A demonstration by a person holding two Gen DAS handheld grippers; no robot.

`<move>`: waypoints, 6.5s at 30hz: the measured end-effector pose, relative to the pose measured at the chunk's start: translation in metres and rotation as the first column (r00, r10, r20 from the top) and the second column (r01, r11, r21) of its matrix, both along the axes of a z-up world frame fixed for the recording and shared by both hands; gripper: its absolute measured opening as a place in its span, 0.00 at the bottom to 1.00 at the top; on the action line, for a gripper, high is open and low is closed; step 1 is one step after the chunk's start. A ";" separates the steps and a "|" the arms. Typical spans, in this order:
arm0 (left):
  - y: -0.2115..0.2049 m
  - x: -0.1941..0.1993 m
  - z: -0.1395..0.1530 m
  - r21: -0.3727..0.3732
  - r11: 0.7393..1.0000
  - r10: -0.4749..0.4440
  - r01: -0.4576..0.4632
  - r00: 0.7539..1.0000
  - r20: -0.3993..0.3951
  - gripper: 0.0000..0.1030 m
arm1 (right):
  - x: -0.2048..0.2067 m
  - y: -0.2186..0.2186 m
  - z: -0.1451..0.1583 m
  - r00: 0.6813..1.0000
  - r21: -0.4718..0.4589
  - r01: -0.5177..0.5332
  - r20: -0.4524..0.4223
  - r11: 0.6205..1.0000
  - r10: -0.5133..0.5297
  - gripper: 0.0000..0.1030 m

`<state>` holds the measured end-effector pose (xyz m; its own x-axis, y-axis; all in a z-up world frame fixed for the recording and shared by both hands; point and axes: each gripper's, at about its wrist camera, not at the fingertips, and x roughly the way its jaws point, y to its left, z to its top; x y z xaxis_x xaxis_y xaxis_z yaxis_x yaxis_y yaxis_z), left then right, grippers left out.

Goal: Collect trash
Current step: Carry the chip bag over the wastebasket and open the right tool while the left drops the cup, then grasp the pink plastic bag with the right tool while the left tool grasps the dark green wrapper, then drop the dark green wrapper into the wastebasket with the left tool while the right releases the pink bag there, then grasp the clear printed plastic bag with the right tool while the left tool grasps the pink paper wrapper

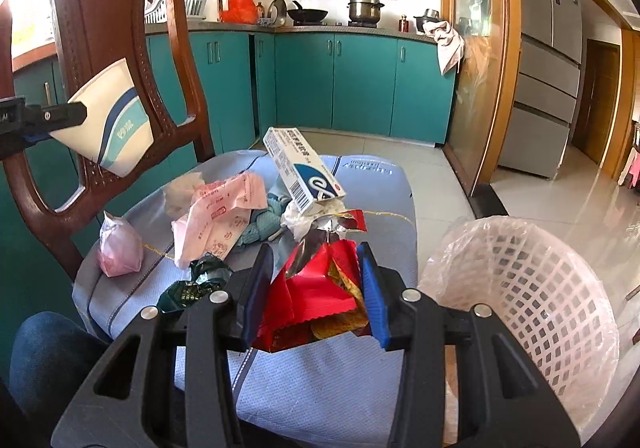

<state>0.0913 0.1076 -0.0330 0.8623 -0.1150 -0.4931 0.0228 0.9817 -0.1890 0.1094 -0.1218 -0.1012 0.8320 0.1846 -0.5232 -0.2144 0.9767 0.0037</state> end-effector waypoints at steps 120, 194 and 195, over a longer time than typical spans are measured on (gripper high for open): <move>-0.089 -0.016 -0.012 0.223 0.973 -0.051 0.054 0.998 -0.022 0.41 | -0.051 -0.084 0.050 0.994 0.021 0.098 0.048 0.995 -0.099 0.11; -0.033 0.125 -0.110 0.160 0.986 0.002 0.052 0.948 -0.320 0.95 | 0.085 0.016 -0.060 0.972 -0.035 -0.065 -0.230 0.997 0.055 0.81; -0.034 0.128 -0.114 0.152 0.987 -0.007 0.061 0.944 -0.330 0.95 | 0.086 0.017 -0.063 0.971 -0.040 -0.070 -0.232 0.997 0.059 0.81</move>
<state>0.2192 0.0738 -0.1473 0.6471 -0.0390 -0.7614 0.0197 0.9992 -0.0345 0.1953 -0.1043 -0.1639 0.6754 0.2038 -0.7087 -0.2754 0.9612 0.0140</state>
